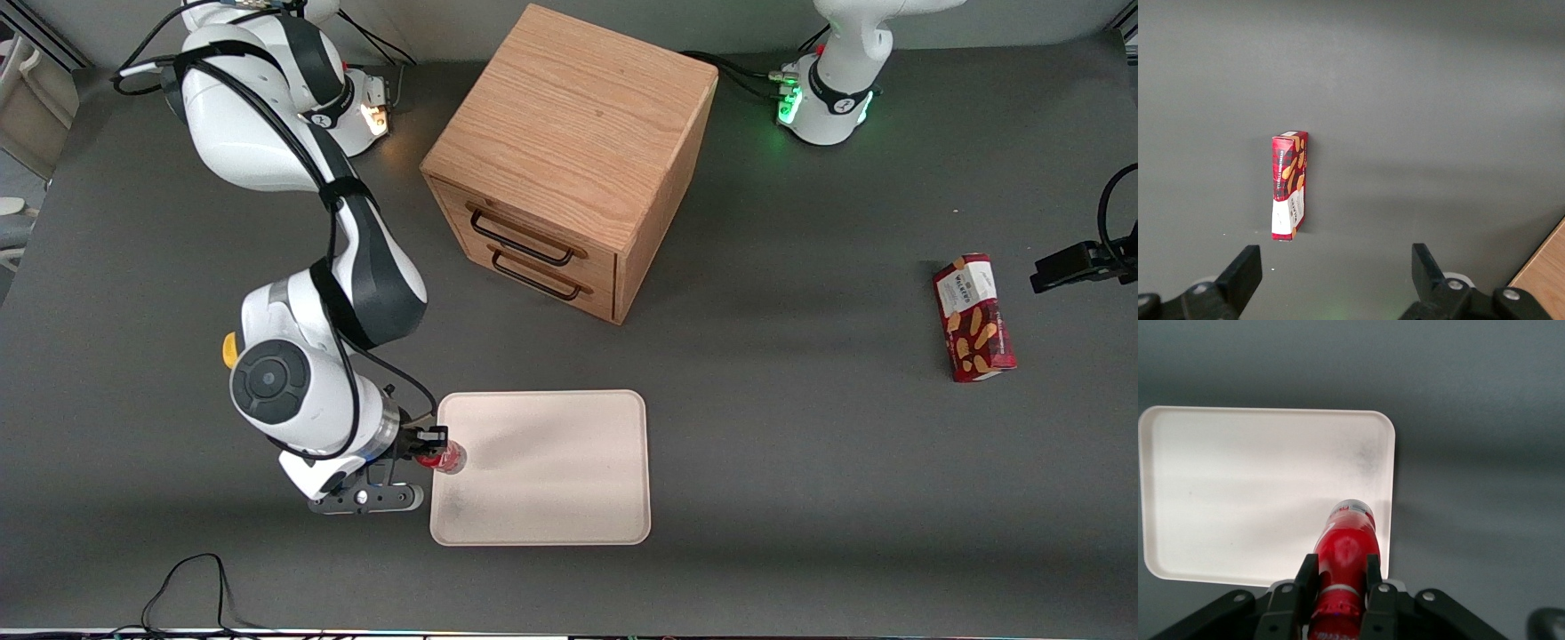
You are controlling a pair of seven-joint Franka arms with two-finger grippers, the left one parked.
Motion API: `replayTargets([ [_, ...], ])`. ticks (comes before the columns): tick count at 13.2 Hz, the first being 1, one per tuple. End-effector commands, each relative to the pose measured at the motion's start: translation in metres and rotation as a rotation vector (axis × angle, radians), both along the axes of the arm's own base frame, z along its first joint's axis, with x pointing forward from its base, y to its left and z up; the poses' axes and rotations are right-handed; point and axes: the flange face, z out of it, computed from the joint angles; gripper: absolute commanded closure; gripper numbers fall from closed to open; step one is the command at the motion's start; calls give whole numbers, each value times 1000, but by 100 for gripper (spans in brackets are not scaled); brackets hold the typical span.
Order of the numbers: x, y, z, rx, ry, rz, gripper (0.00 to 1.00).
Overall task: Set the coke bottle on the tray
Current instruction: 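Lower the bottle onto the tray's rim area and open the gripper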
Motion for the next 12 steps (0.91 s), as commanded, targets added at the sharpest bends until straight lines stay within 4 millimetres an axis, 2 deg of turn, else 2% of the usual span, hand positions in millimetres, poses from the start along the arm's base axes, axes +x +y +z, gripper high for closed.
replayTargets([
  [1,7,0,-8,32,-24,16,100],
  [5,19,-2,-20,48,-96,5,100],
  [12,25,-6,-51,32,-101,26,100],
])
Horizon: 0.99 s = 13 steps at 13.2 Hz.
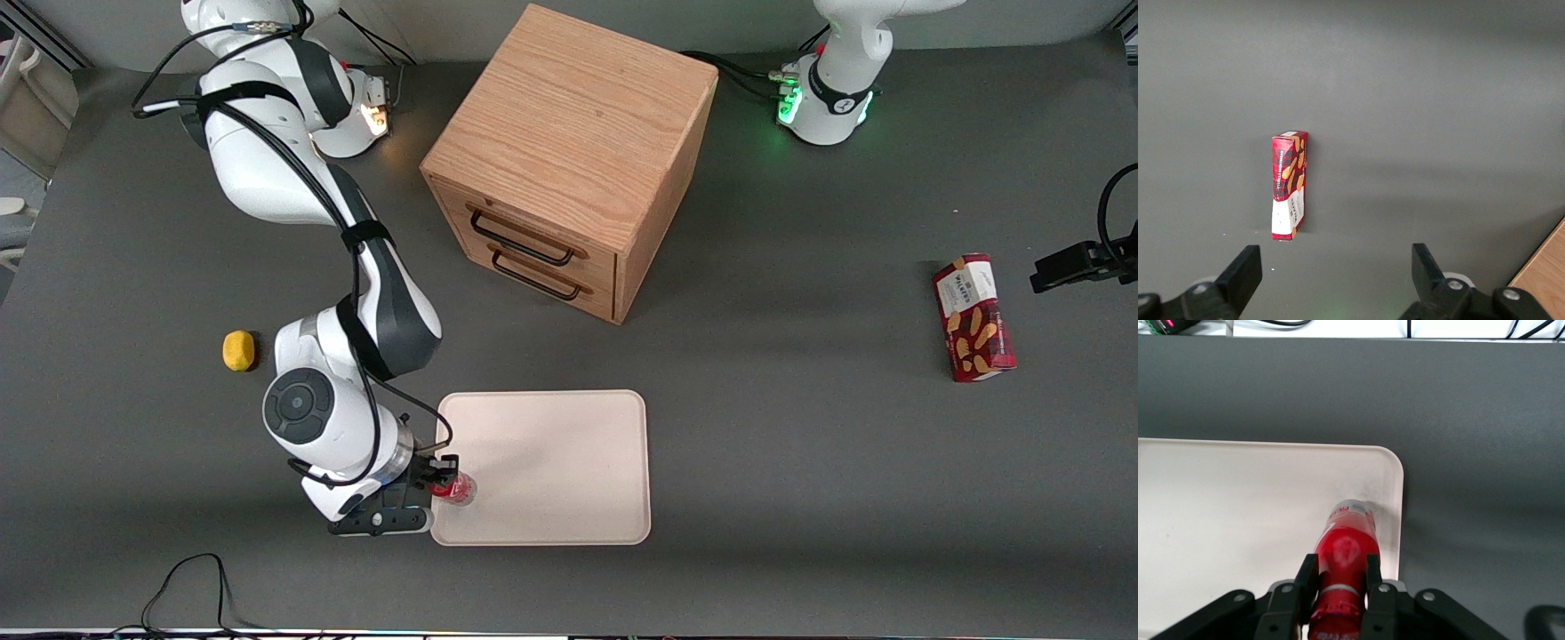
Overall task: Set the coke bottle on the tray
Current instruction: 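Lower the bottle onto the tray's rim area and open the gripper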
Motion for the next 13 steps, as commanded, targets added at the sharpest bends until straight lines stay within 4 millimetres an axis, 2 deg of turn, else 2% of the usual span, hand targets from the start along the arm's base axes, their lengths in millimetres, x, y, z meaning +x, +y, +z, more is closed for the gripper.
replayTargets([
  [1,3,-6,1,3,-14,18,100],
  [7,4,-12,-17,-6,-2,22,100],
  [8,4,-12,-17,-5,-2,11,75],
  [9,3,-10,-17,-4,-1,8,1],
  [11,1,-11,-11,-5,0,7,0],
  [13,-3,-13,10,-1,0,1,0],
])
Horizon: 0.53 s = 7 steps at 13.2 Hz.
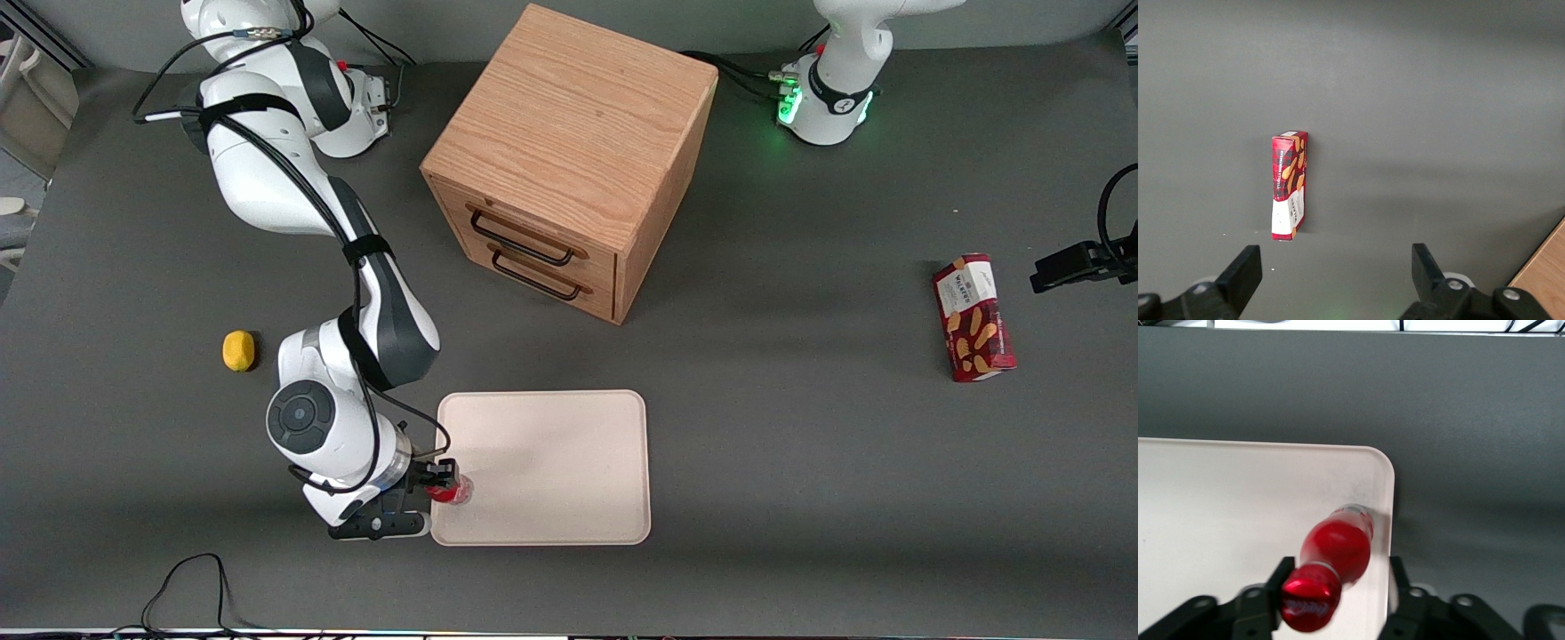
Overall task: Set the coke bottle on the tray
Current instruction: 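Lower the bottle onto the tray's rim area and open the gripper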
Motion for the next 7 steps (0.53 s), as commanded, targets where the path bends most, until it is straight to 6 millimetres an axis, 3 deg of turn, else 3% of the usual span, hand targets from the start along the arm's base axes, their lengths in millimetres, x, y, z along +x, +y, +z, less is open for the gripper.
replayTargets([
  [1,-12,-5,35,2,17,-25,0],
  [4,-41,-13,86,-7,86,-93,0],
  [7,-82,-33,163,-9,135,-144,0],
])
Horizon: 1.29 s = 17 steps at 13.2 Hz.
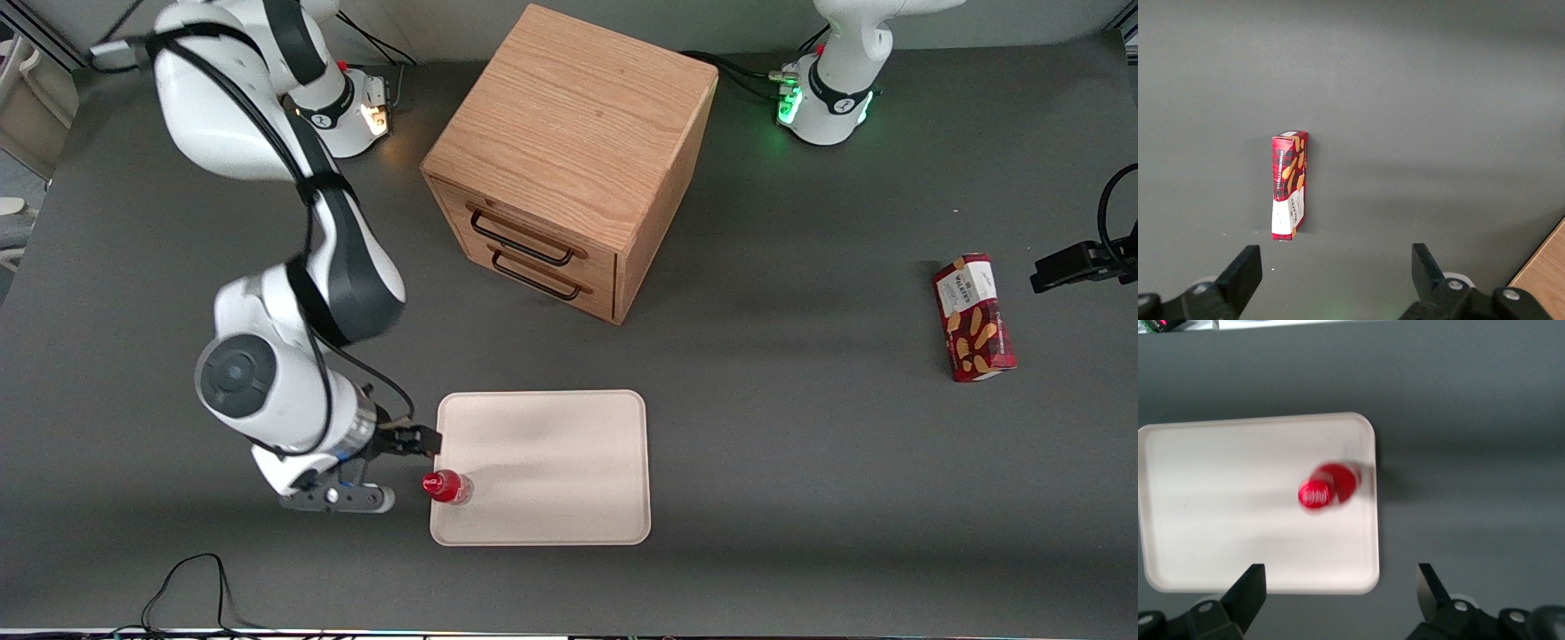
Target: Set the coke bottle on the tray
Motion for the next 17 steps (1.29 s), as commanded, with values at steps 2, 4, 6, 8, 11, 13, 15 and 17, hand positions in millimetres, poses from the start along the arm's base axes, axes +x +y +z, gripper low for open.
replayTargets([
  [2,-74,-38,99,9,32,-52,0],
  [4,-109,-66,144,12,36,-68,0],
  [6,-140,-105,179,8,25,-98,0],
  [8,-167,-152,202,14,4,-132,0],
  [11,-192,-225,207,14,5,-101,0],
  [13,-200,-255,200,13,20,-83,0],
  [15,-199,-270,194,18,29,-76,0],
  [17,-198,-276,193,20,29,-41,0],
])
